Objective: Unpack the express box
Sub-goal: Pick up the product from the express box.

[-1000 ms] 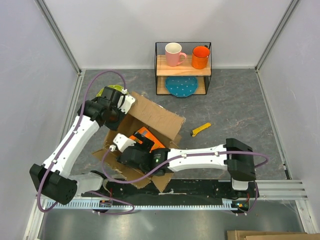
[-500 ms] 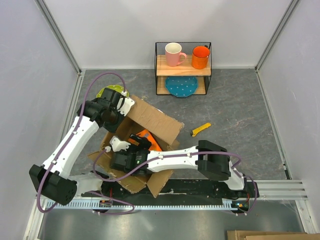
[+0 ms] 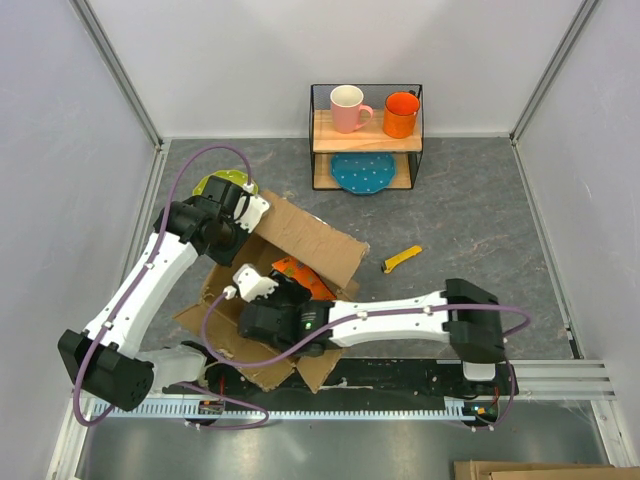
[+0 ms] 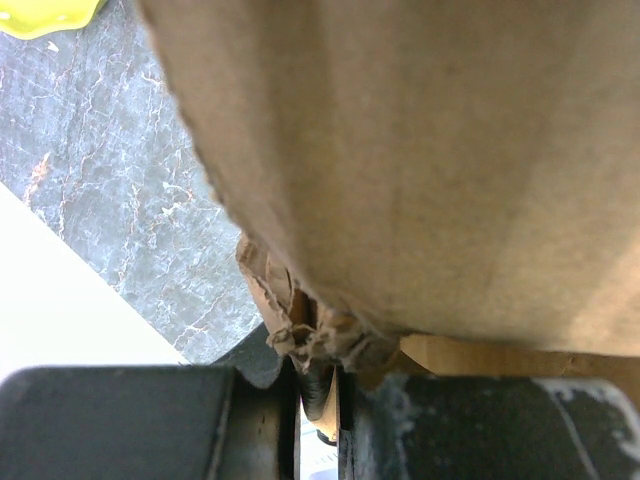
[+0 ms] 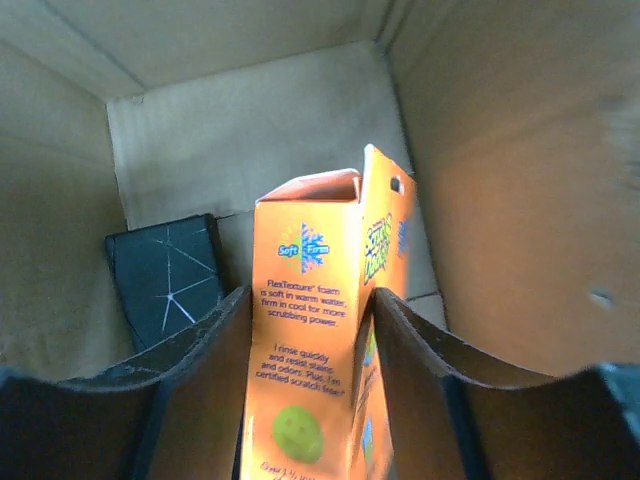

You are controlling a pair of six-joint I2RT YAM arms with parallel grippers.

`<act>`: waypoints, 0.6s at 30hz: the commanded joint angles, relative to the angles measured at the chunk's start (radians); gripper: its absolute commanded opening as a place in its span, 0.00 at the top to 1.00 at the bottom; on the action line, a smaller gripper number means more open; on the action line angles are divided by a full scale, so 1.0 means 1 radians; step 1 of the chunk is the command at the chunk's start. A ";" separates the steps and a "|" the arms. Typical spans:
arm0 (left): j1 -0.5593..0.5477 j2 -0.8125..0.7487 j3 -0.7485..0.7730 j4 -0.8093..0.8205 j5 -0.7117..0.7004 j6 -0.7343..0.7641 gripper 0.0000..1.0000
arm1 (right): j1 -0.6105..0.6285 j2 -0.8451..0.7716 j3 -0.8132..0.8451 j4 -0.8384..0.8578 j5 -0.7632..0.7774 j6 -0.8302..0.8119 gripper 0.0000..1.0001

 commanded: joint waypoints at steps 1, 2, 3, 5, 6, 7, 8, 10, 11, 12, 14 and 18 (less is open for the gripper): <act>-0.007 -0.017 0.003 -0.011 -0.064 0.055 0.98 | 0.016 -0.140 -0.044 0.121 0.037 -0.039 0.45; -0.007 -0.019 0.001 -0.008 -0.062 0.055 0.98 | 0.019 -0.169 -0.051 0.133 0.037 -0.045 0.46; -0.007 -0.019 -0.001 -0.008 -0.062 0.053 0.98 | 0.023 -0.181 -0.058 0.144 0.041 -0.051 0.48; -0.007 -0.019 -0.002 -0.008 -0.061 0.055 0.98 | 0.034 -0.216 -0.068 0.174 0.054 -0.076 0.52; -0.007 -0.017 -0.002 -0.006 -0.061 0.056 0.98 | 0.037 -0.227 -0.074 0.184 0.055 -0.080 0.58; -0.007 -0.017 -0.004 -0.005 -0.062 0.056 0.98 | 0.037 -0.250 -0.080 0.202 0.055 -0.087 0.59; -0.007 -0.017 -0.004 -0.006 -0.062 0.055 0.98 | 0.036 -0.261 -0.084 0.211 0.057 -0.097 0.60; -0.007 -0.017 -0.001 -0.004 -0.065 0.058 0.98 | 0.037 -0.281 -0.094 0.220 0.063 -0.100 0.60; -0.007 -0.017 -0.001 -0.005 -0.066 0.058 0.98 | 0.037 -0.287 -0.095 0.222 0.063 -0.107 0.61; -0.007 -0.016 -0.002 -0.003 -0.066 0.058 0.98 | 0.037 -0.293 -0.098 0.225 0.057 -0.108 0.62; -0.007 -0.017 -0.008 0.002 -0.069 0.058 0.98 | 0.039 -0.328 -0.104 0.251 0.039 -0.111 0.64; -0.007 -0.009 -0.037 0.023 -0.102 0.068 0.98 | 0.039 -0.423 -0.094 0.280 0.051 -0.152 0.64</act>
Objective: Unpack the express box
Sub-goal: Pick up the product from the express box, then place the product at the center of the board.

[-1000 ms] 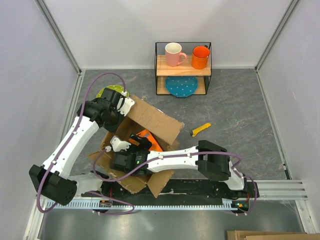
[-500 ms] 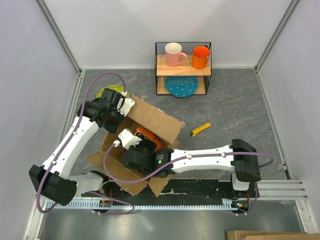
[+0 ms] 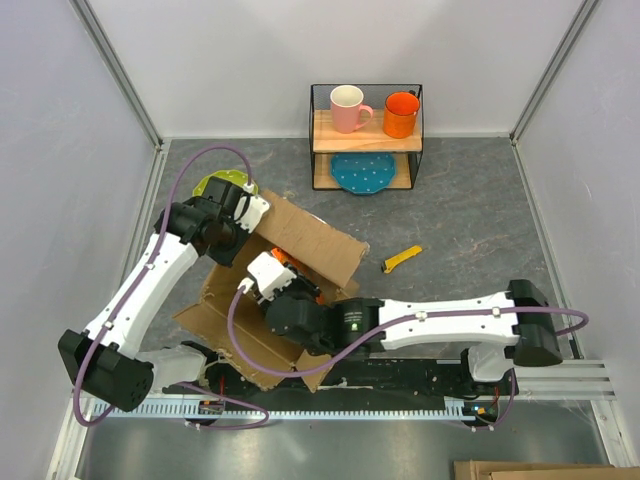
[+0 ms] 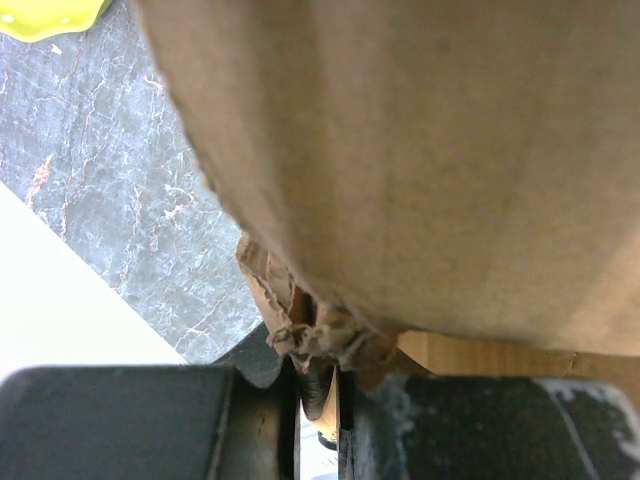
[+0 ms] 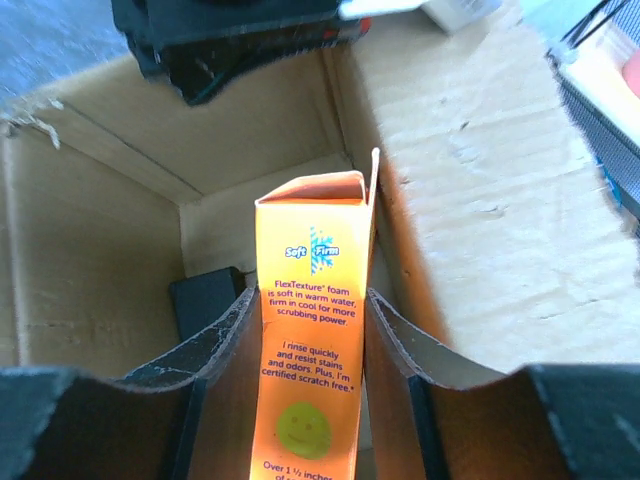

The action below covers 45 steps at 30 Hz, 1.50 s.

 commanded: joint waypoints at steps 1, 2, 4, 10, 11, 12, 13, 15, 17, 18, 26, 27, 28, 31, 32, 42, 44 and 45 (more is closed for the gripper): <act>-0.007 0.000 -0.040 0.019 -0.106 0.070 0.98 | -0.003 -0.176 0.021 0.089 0.097 -0.074 0.64; -0.007 0.003 -0.045 0.028 -0.120 0.071 0.98 | -0.003 -0.197 0.022 0.088 0.106 -0.083 0.64; -0.007 0.012 -0.051 0.036 -0.140 0.076 0.98 | -0.003 -0.268 0.024 0.082 0.137 -0.113 0.64; -0.007 0.038 -0.040 0.042 -0.187 0.074 0.98 | -0.036 -0.491 -0.060 0.028 0.316 -0.095 0.67; -0.007 0.050 -0.036 0.039 -0.192 0.073 0.98 | -0.048 -0.529 -0.101 0.023 0.318 -0.037 0.67; -0.007 0.058 -0.032 0.034 -0.194 0.074 0.98 | -0.077 -0.565 -0.120 0.019 0.315 -0.014 0.67; -0.007 0.066 -0.025 0.028 -0.194 0.074 0.98 | -0.093 -0.637 -0.139 0.014 0.316 0.006 0.67; -0.007 0.081 -0.023 0.022 -0.181 0.082 0.98 | -0.140 -0.728 -0.191 0.008 0.319 0.047 0.67; -0.007 0.101 -0.019 0.013 -0.171 0.091 0.98 | -0.167 -0.767 -0.221 -0.015 0.338 0.086 0.66; -0.007 0.106 -0.016 0.008 -0.169 0.097 0.98 | -0.188 -0.791 -0.226 -0.047 0.349 0.104 0.66; -0.007 0.139 0.027 -0.058 -0.129 0.157 0.98 | -0.398 -0.724 -0.342 -0.175 0.170 0.299 0.61; -0.007 0.141 0.032 -0.062 -0.125 0.159 0.98 | -0.529 -0.687 -0.355 -0.175 0.101 0.317 0.62; -0.008 0.136 0.037 -0.067 -0.122 0.160 0.98 | -0.603 -0.667 -0.366 -0.173 0.029 0.354 0.62; -0.007 0.121 0.029 -0.082 -0.114 0.171 0.98 | -0.853 -0.629 -0.438 -0.071 -0.257 0.379 0.63; -0.007 0.115 0.023 -0.082 -0.114 0.180 0.98 | -0.895 -0.626 -0.476 -0.040 -0.348 0.389 0.64; -0.007 0.098 0.003 -0.121 -0.030 0.218 0.98 | -1.201 -0.426 -0.538 0.040 -0.592 0.446 0.63; -0.007 0.096 0.011 -0.130 -0.007 0.217 0.98 | -1.207 -0.402 -0.530 0.031 -0.578 0.437 0.60; -0.007 0.096 0.012 -0.131 -0.002 0.218 0.98 | -1.204 -0.379 -0.527 0.025 -0.573 0.422 0.58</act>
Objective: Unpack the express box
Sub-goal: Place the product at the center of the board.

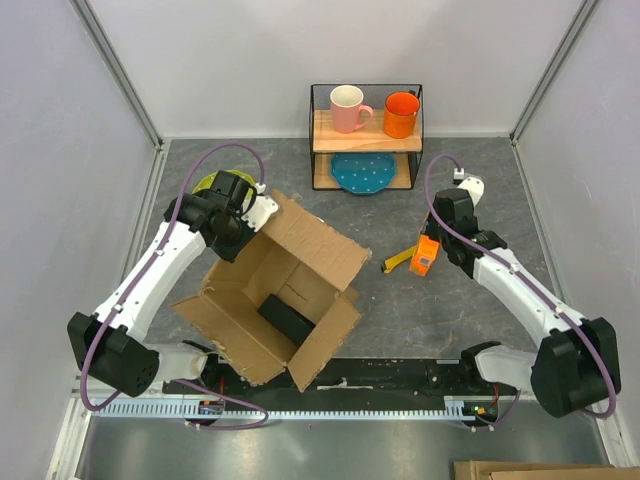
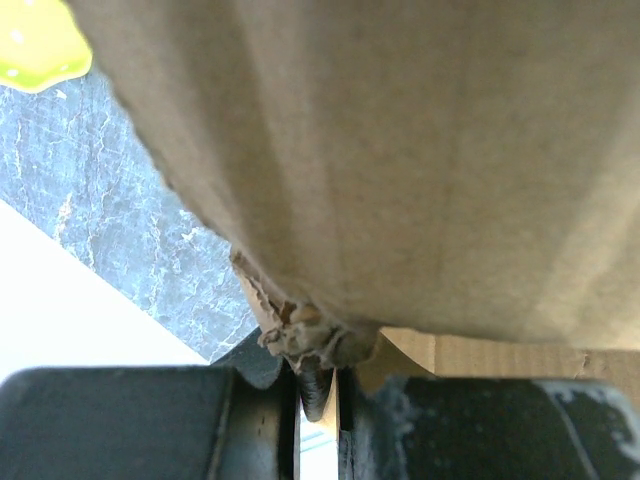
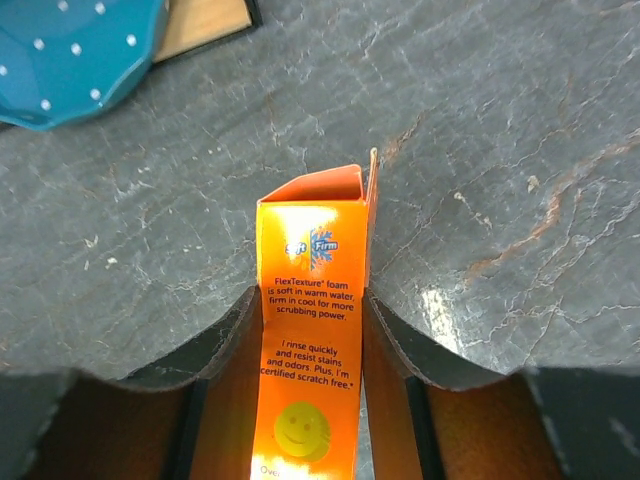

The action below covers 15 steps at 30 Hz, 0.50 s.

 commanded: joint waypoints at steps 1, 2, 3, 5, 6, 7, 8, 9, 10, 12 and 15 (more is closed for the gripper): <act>0.000 0.014 -0.022 -0.128 -0.011 0.110 0.98 | -0.008 0.053 0.015 0.028 -0.031 -0.012 0.54; 0.000 0.015 -0.022 -0.128 -0.007 0.107 0.98 | -0.008 0.065 0.021 0.020 -0.022 -0.021 0.51; 0.000 0.018 -0.020 -0.128 -0.007 0.105 0.98 | -0.010 0.090 0.028 -0.005 -0.012 -0.033 0.46; 0.000 0.023 -0.020 -0.126 -0.010 0.094 0.98 | -0.010 0.105 0.041 -0.031 0.011 -0.047 0.32; 0.000 0.024 -0.022 -0.125 -0.010 0.091 0.98 | -0.010 0.105 0.046 -0.038 0.017 -0.050 0.27; 0.000 0.027 -0.025 -0.123 -0.010 0.088 0.98 | -0.008 0.101 0.054 -0.045 0.023 -0.063 0.12; 0.000 0.029 -0.026 -0.118 -0.008 0.085 0.98 | -0.010 0.093 0.057 -0.055 0.037 -0.067 0.05; 0.000 0.030 -0.028 -0.117 -0.008 0.082 0.98 | -0.008 0.087 0.063 -0.065 0.046 -0.073 0.02; -0.002 0.034 -0.028 -0.117 -0.005 0.081 0.98 | -0.011 0.081 0.075 -0.074 0.050 -0.082 0.02; -0.003 0.035 -0.028 -0.114 -0.001 0.073 0.98 | -0.010 0.052 0.092 -0.095 0.054 -0.090 0.02; -0.008 0.037 -0.028 -0.111 -0.002 0.068 0.98 | -0.010 0.001 0.150 -0.121 0.006 -0.109 0.02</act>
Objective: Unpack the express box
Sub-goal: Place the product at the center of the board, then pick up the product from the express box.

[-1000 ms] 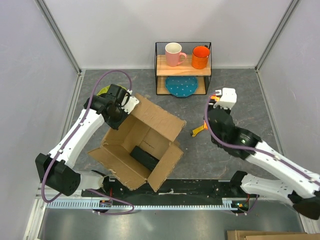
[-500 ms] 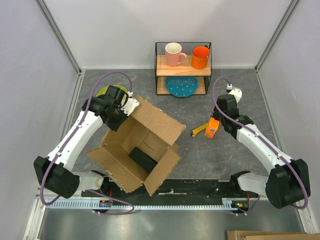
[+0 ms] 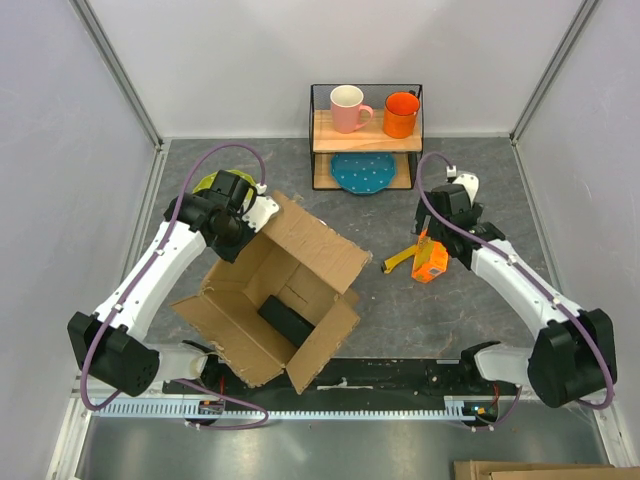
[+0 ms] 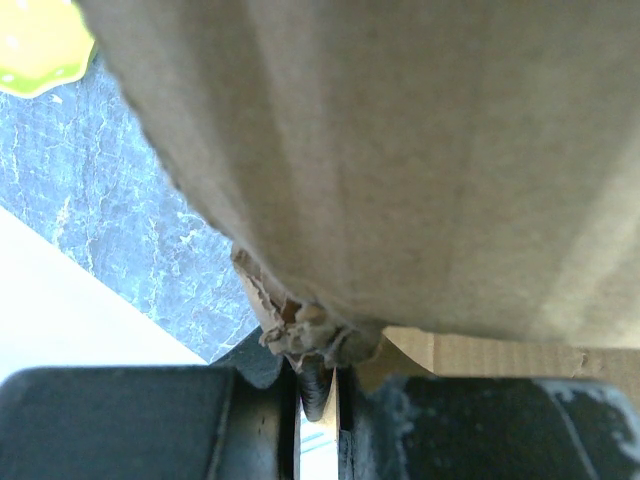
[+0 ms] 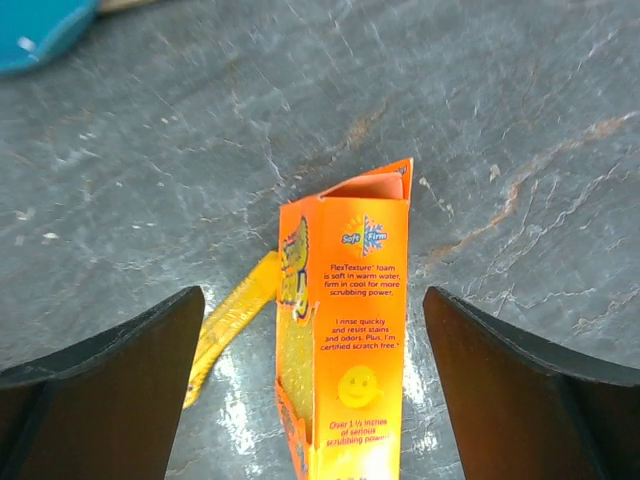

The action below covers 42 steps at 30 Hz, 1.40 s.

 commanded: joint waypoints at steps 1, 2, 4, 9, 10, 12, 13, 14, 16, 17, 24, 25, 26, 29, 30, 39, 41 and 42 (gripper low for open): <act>-0.008 0.034 -0.027 -0.106 -0.014 0.055 0.98 | -0.004 -0.099 0.152 -0.033 -0.029 -0.041 0.02; -0.009 0.034 -0.024 -0.107 -0.009 0.053 0.98 | 0.002 -0.128 0.181 -0.045 -0.052 -0.054 0.02; -0.011 0.036 -0.018 -0.107 0.003 0.053 0.98 | 0.021 -0.159 0.282 -0.053 -0.127 -0.067 0.02; -0.020 0.045 -0.004 -0.092 0.011 0.039 0.98 | 0.365 -0.184 0.552 -0.062 -0.106 -0.182 0.02; -0.020 0.044 -0.004 -0.086 0.009 0.035 0.98 | 0.437 -0.176 0.580 -0.067 -0.085 -0.200 0.02; -0.020 0.045 -0.002 -0.078 0.005 0.030 0.98 | 0.650 -0.133 0.646 -0.085 -0.032 -0.246 0.02; -0.021 0.048 -0.004 -0.074 -0.006 0.024 0.98 | 0.794 -0.113 0.660 -0.088 0.029 -0.265 0.02; -0.023 0.051 -0.004 -0.075 -0.012 0.022 0.98 | 0.868 -0.060 0.675 -0.094 0.066 -0.289 0.02; -0.023 0.059 -0.004 -0.074 -0.032 0.015 0.98 | 1.046 0.059 0.740 -0.149 0.194 -0.367 0.02; -0.023 0.059 -0.002 -0.074 -0.038 0.012 0.98 | 1.085 0.107 0.799 -0.183 0.228 -0.386 0.02; -0.023 0.033 0.010 -0.090 -0.031 0.016 0.98 | 1.182 0.330 0.811 -0.291 0.213 -0.415 0.02; -0.023 0.028 0.010 -0.092 -0.027 0.015 0.98 | 1.180 0.342 0.806 -0.291 0.206 -0.411 0.02; -0.023 0.028 0.010 -0.092 -0.026 0.013 0.98 | 1.180 0.355 0.794 -0.294 0.199 -0.409 0.02; -0.023 0.013 0.021 -0.100 -0.015 0.002 0.98 | 1.164 0.414 0.760 -0.311 0.196 -0.380 0.02; -0.023 0.007 0.028 -0.103 -0.003 0.002 0.98 | 1.153 0.440 0.749 -0.311 0.198 -0.371 0.02; -0.023 -0.082 0.292 -0.236 0.169 0.025 0.98 | 1.117 0.462 0.533 -0.181 0.135 -0.292 0.02; -0.023 -0.091 0.318 -0.271 0.201 0.036 0.98 | 1.119 0.458 0.470 -0.145 0.114 -0.288 0.02; -0.023 -0.098 0.326 -0.279 0.230 0.036 0.98 | 1.116 0.456 0.453 -0.108 0.107 -0.282 0.02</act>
